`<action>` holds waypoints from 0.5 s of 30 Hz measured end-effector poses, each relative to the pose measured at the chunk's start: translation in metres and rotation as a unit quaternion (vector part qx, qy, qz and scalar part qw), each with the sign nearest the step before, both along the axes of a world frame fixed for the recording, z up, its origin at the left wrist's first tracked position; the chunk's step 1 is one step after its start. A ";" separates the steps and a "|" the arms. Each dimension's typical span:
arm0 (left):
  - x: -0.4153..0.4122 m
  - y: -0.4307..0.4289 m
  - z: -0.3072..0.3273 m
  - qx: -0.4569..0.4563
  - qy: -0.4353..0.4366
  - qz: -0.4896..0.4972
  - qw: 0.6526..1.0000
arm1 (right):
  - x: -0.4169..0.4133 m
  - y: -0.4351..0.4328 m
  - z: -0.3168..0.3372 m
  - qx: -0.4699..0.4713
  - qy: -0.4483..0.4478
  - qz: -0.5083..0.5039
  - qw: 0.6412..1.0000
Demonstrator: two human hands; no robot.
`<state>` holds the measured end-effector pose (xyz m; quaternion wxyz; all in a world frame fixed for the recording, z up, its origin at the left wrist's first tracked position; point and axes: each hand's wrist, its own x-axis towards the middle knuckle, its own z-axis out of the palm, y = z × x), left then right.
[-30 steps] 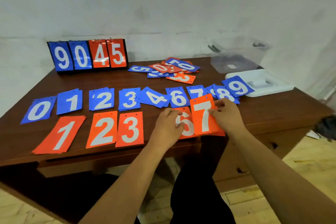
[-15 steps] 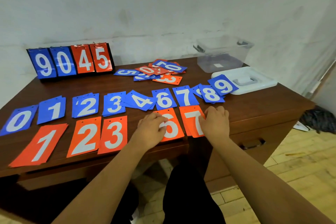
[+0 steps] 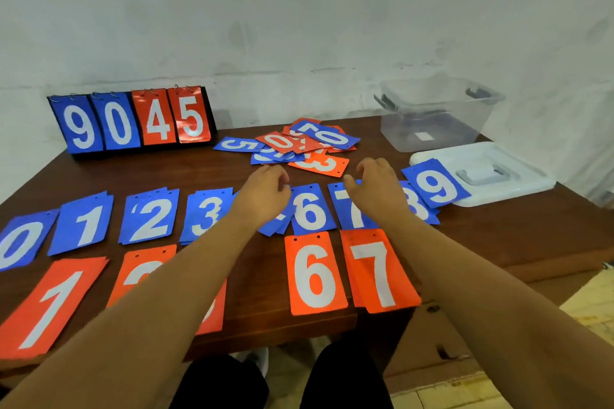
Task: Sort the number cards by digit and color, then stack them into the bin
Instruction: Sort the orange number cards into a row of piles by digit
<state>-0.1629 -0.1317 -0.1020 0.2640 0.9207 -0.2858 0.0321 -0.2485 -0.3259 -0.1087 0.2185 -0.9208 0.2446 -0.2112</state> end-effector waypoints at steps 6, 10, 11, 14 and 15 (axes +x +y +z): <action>0.077 -0.034 -0.021 0.032 0.034 0.022 0.999 | 0.075 -0.039 -0.008 -0.028 0.074 0.049 0.996; 0.112 -0.058 -0.038 0.121 0.005 -0.067 0.990 | 0.121 -0.057 -0.017 -0.029 0.157 0.111 0.981; 0.117 -0.063 -0.041 0.136 0.006 -0.083 0.987 | 0.130 -0.060 -0.020 -0.031 0.179 0.123 0.976; 0.131 -0.072 -0.048 0.138 -0.009 -0.096 0.986 | 0.149 -0.067 -0.028 -0.053 0.205 0.126 0.969; 0.133 -0.073 -0.049 0.130 -0.017 -0.100 0.986 | 0.153 -0.068 -0.029 -0.054 0.204 0.119 0.970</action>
